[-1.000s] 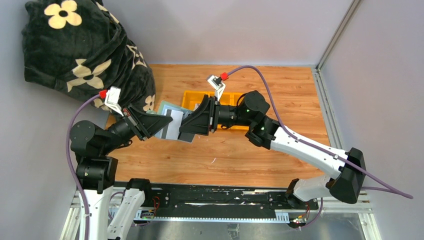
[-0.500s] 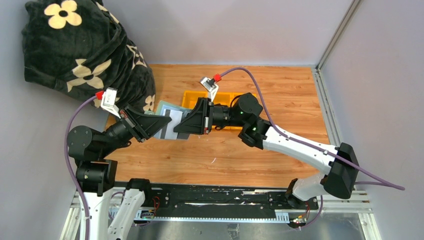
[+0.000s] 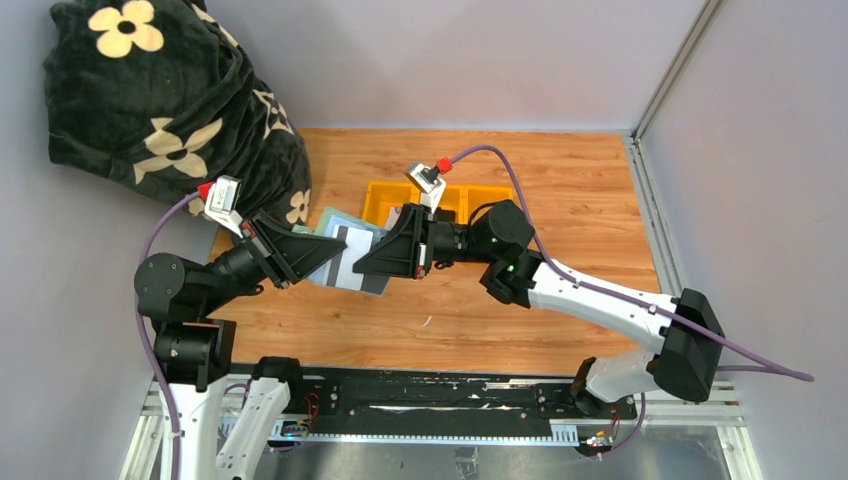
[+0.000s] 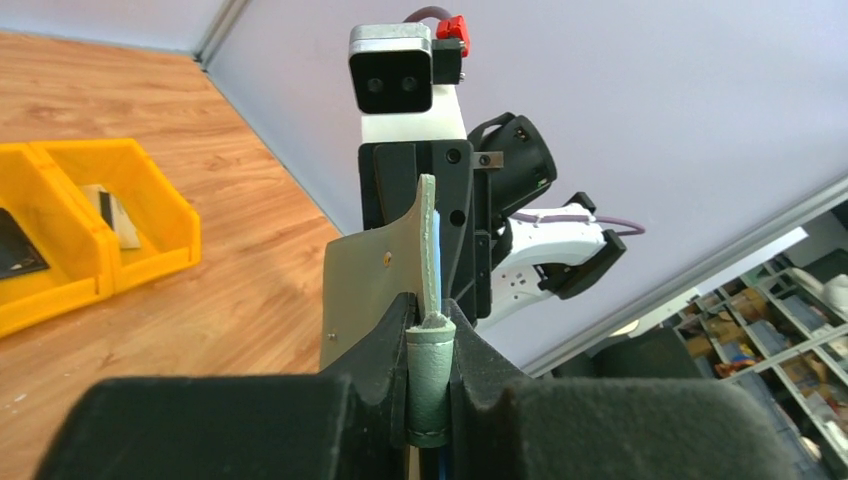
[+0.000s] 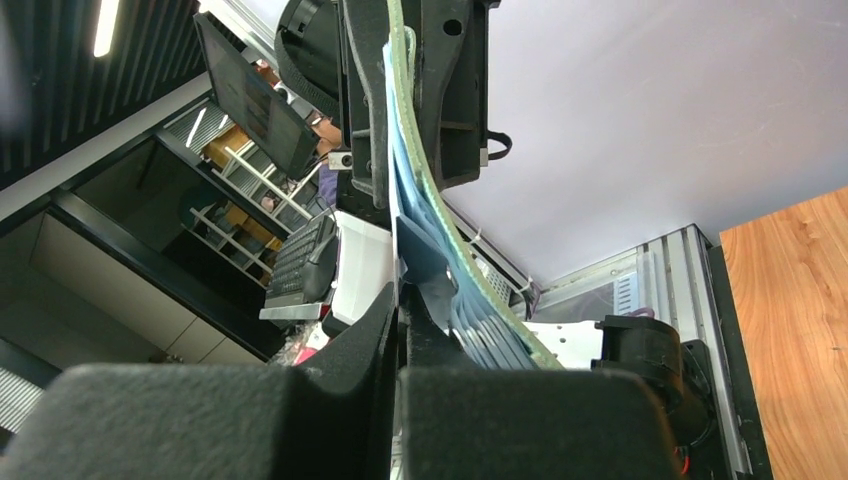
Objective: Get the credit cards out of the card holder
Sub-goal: Remove the credit card from the card holder.
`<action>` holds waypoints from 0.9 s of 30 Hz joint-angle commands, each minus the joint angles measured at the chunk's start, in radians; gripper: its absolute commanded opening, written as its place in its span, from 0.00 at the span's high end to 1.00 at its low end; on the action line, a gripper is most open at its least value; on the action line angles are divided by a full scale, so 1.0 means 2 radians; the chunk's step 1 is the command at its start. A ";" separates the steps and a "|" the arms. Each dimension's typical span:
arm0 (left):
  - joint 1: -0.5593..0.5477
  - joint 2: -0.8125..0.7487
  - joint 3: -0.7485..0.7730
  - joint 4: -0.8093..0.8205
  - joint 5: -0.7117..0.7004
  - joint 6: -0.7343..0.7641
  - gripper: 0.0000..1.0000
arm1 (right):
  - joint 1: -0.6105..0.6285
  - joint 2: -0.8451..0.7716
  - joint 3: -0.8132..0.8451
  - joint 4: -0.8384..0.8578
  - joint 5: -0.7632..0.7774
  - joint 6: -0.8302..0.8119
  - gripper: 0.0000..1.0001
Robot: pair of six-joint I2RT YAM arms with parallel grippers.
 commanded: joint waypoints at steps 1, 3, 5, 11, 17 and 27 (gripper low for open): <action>-0.001 -0.003 -0.004 0.052 0.022 -0.045 0.87 | 0.004 -0.020 -0.015 0.051 0.000 0.011 1.00; -0.001 -0.003 -0.007 0.063 0.027 -0.056 0.91 | 0.004 -0.020 -0.018 0.065 -0.004 0.018 0.96; -0.001 -0.003 -0.007 0.067 0.029 -0.060 0.96 | 0.004 -0.018 -0.020 0.079 -0.004 0.025 0.85; -0.001 -0.002 -0.001 0.069 0.032 -0.059 1.00 | 0.004 -0.009 -0.007 0.091 -0.007 0.038 0.80; -0.001 -0.001 0.006 0.067 0.031 -0.048 1.00 | 0.003 -0.015 -0.010 0.081 -0.002 0.030 1.00; -0.001 0.017 0.048 0.018 0.020 0.010 1.00 | -0.018 -0.055 -0.056 0.049 0.005 0.010 1.00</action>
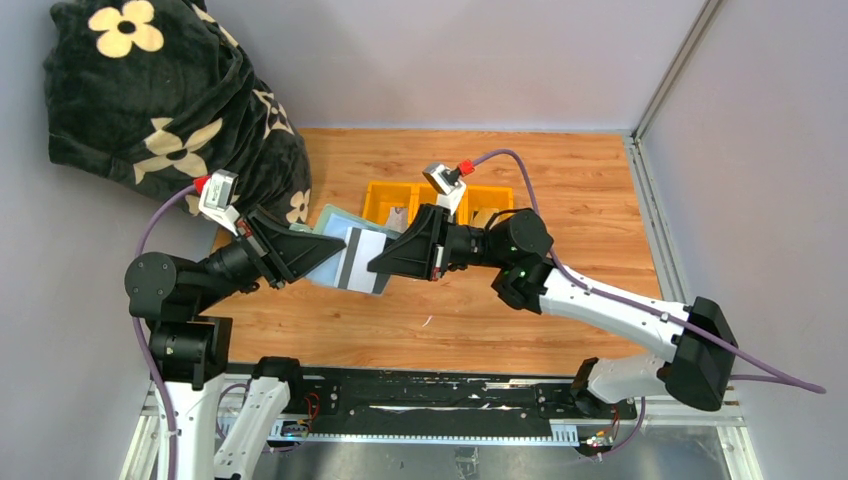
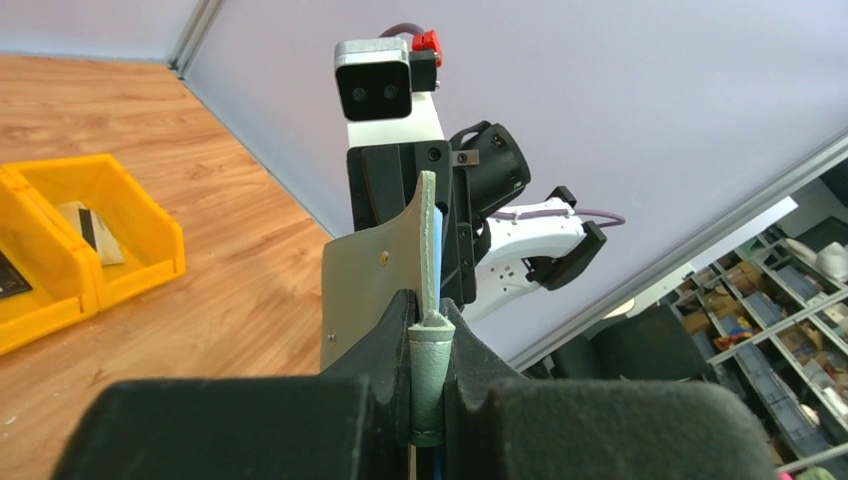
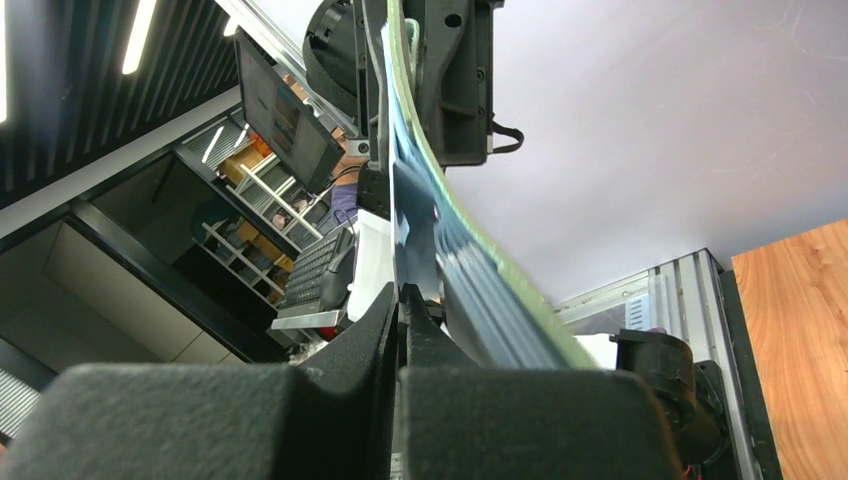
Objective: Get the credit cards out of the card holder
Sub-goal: Remove the credit card from the card holder, then place the credit card in the storage box.
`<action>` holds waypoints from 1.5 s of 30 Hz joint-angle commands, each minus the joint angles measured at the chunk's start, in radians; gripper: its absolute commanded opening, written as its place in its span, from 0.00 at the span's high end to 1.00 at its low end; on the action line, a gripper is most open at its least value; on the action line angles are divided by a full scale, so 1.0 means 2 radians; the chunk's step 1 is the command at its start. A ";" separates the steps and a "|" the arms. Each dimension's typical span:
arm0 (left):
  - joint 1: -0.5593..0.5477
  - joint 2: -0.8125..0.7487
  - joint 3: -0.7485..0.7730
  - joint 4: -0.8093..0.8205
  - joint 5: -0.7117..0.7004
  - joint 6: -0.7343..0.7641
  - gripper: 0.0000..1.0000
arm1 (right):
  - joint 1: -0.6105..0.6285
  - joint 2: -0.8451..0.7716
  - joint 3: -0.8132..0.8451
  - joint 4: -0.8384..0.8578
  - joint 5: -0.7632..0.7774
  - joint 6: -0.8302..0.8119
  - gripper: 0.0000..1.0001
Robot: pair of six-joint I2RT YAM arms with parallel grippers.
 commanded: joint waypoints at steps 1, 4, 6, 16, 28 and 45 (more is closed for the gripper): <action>-0.001 0.005 0.031 -0.014 -0.005 0.037 1.00 | -0.013 -0.029 -0.020 -0.008 -0.003 -0.015 1.00; -0.001 0.006 0.037 -0.021 -0.008 0.051 1.00 | -0.022 -0.044 -0.028 -0.024 -0.005 -0.023 1.00; -0.001 0.007 0.044 -0.037 -0.011 0.070 1.00 | -0.029 -0.056 -0.031 -0.041 -0.011 -0.031 1.00; -0.001 0.046 0.127 -0.224 -0.110 0.258 1.00 | -0.151 -0.132 -0.001 -0.278 -0.033 -0.134 1.00; -0.001 0.058 0.140 -0.262 -0.090 0.292 1.00 | -0.206 0.023 0.112 -0.496 0.038 -0.253 1.00; -0.001 0.047 0.113 -0.230 -0.042 0.269 1.00 | -0.161 0.436 0.467 -0.665 0.183 -0.295 1.00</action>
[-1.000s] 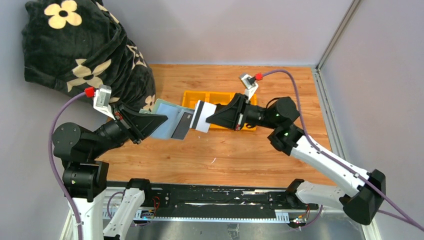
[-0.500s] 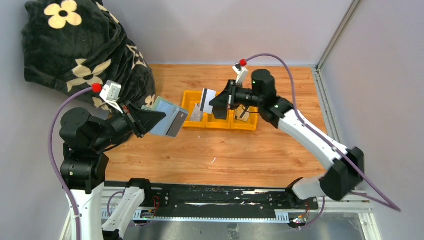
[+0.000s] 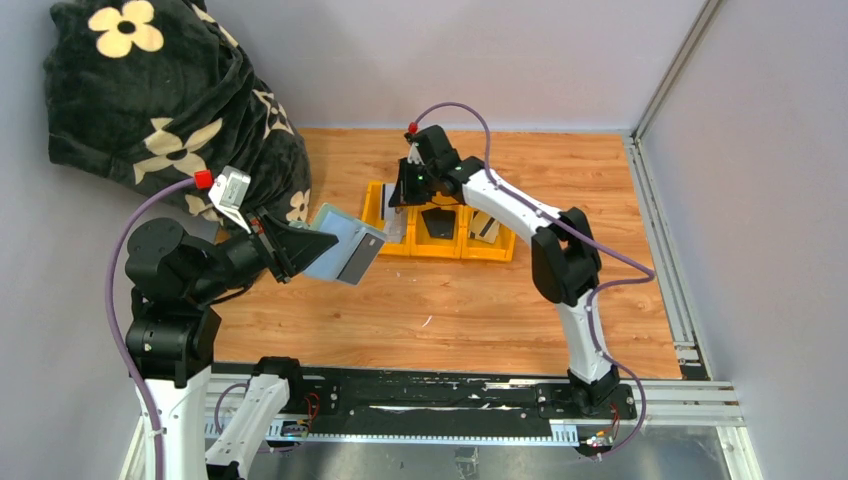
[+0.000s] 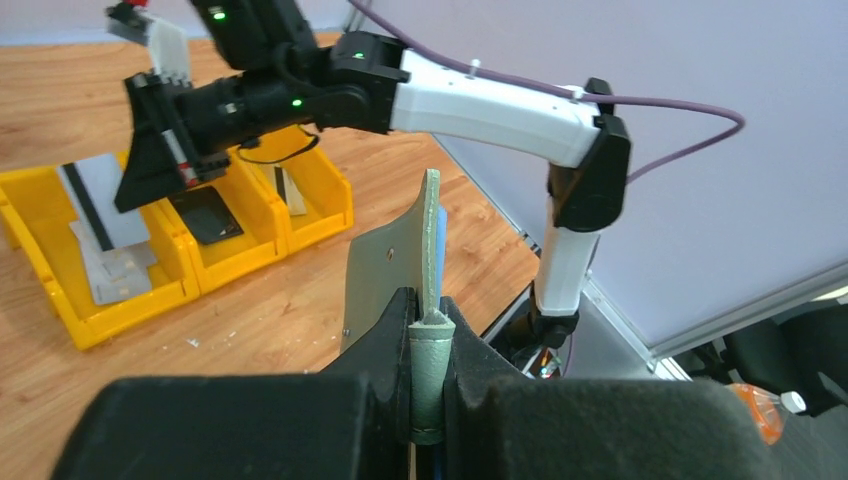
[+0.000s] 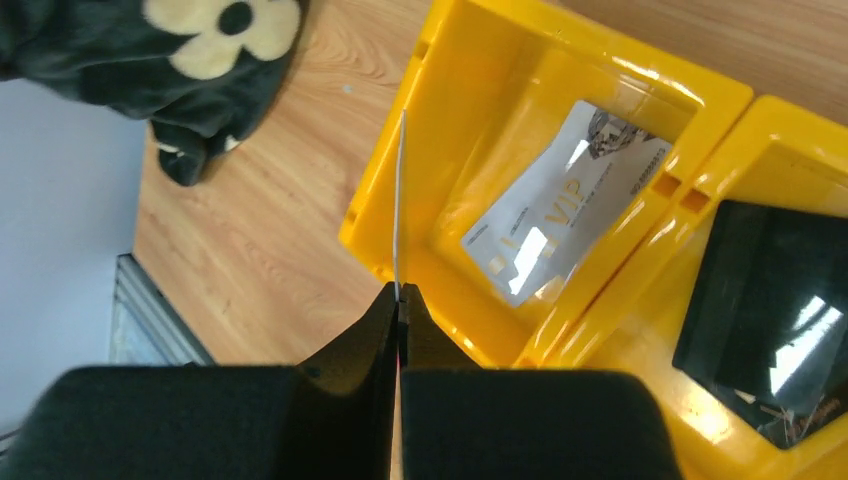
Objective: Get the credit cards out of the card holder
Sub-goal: Place the credit card in the storage box.
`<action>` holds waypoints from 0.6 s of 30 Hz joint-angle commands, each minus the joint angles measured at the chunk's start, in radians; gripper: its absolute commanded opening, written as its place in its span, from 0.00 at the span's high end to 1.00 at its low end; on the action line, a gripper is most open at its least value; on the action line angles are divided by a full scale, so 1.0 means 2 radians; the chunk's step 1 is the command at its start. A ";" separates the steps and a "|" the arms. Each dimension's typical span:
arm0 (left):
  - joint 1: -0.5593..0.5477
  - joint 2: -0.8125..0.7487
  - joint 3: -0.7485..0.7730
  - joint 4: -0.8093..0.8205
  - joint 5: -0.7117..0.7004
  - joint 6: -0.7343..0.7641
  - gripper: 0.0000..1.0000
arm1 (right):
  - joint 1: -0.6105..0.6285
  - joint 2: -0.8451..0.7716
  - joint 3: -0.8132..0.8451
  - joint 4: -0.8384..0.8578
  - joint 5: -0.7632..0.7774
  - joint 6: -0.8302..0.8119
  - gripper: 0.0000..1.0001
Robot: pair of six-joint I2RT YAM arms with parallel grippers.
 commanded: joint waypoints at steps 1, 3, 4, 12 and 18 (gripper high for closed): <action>-0.001 -0.006 -0.002 0.031 0.023 -0.009 1.00 | 0.021 0.055 0.070 -0.068 0.056 -0.016 1.00; -0.001 -0.005 0.000 0.032 0.025 -0.008 1.00 | 0.025 0.077 0.093 -0.078 0.065 -0.018 1.00; -0.001 -0.005 0.001 0.034 0.026 -0.008 1.00 | 0.028 0.082 0.099 -0.081 0.068 -0.019 1.00; -0.001 -0.003 -0.001 0.048 0.034 -0.019 1.00 | 0.036 0.114 0.119 -0.087 0.083 -0.027 1.00; -0.001 -0.002 0.002 0.050 0.043 -0.022 1.00 | 0.040 0.106 0.099 -0.087 0.096 -0.031 0.98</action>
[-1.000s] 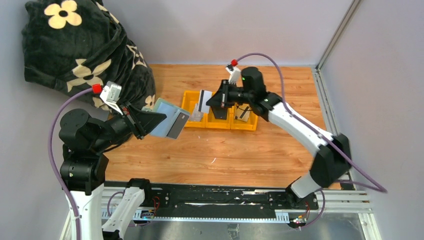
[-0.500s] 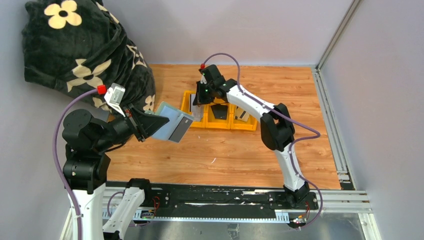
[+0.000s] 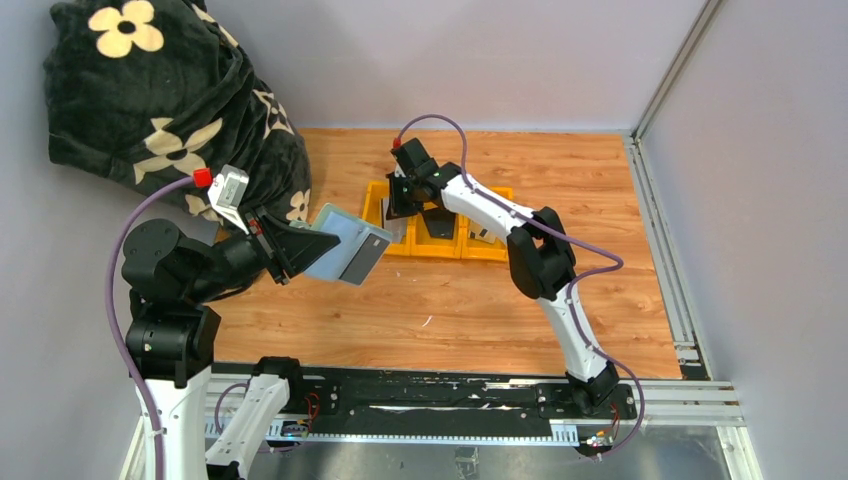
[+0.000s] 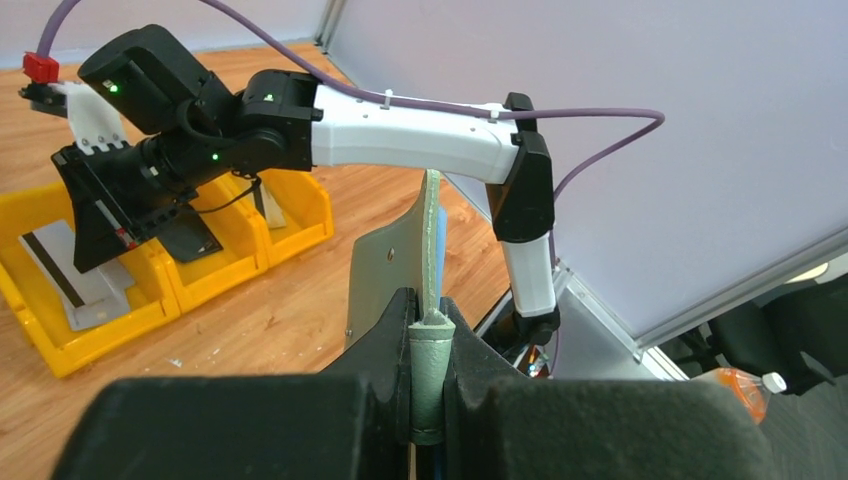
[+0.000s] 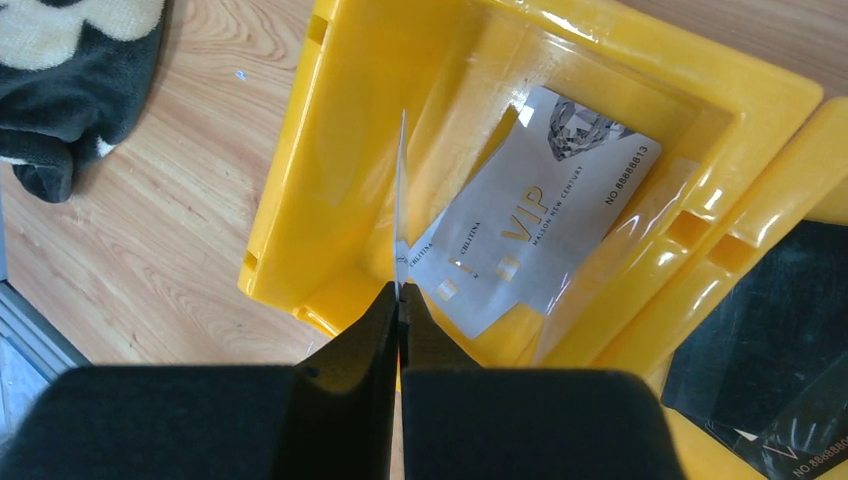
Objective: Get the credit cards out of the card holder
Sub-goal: Place the credit card in the storage box.
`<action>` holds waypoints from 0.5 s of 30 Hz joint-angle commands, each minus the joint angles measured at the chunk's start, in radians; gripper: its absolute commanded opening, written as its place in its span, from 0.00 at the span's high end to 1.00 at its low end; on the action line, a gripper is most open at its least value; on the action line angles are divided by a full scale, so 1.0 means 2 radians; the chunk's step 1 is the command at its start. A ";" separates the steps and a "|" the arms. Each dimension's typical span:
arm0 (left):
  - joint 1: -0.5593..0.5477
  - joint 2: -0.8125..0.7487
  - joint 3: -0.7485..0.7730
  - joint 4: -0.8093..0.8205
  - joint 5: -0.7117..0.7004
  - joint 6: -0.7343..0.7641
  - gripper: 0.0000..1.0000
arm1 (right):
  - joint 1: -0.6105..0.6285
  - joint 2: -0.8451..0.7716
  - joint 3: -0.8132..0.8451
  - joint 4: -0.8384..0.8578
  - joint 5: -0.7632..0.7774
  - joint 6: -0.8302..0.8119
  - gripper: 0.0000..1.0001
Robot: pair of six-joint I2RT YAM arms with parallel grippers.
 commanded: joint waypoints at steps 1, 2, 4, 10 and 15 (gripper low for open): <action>-0.001 -0.003 0.006 0.023 0.018 -0.009 1.00 | 0.011 -0.006 -0.006 -0.015 0.027 -0.012 0.95; -0.001 -0.002 0.007 0.023 0.018 -0.010 1.00 | 0.012 -0.011 -0.008 -0.014 0.030 -0.015 0.90; -0.001 -0.002 0.009 0.024 0.021 -0.013 1.00 | 0.015 -0.024 -0.012 -0.012 0.041 -0.023 0.82; -0.001 -0.003 0.013 0.027 0.030 -0.018 1.00 | 0.017 -0.074 -0.012 -0.012 0.066 -0.028 0.57; -0.001 -0.007 0.011 0.030 0.039 -0.020 1.00 | 0.017 -0.158 -0.038 -0.003 0.076 -0.050 0.46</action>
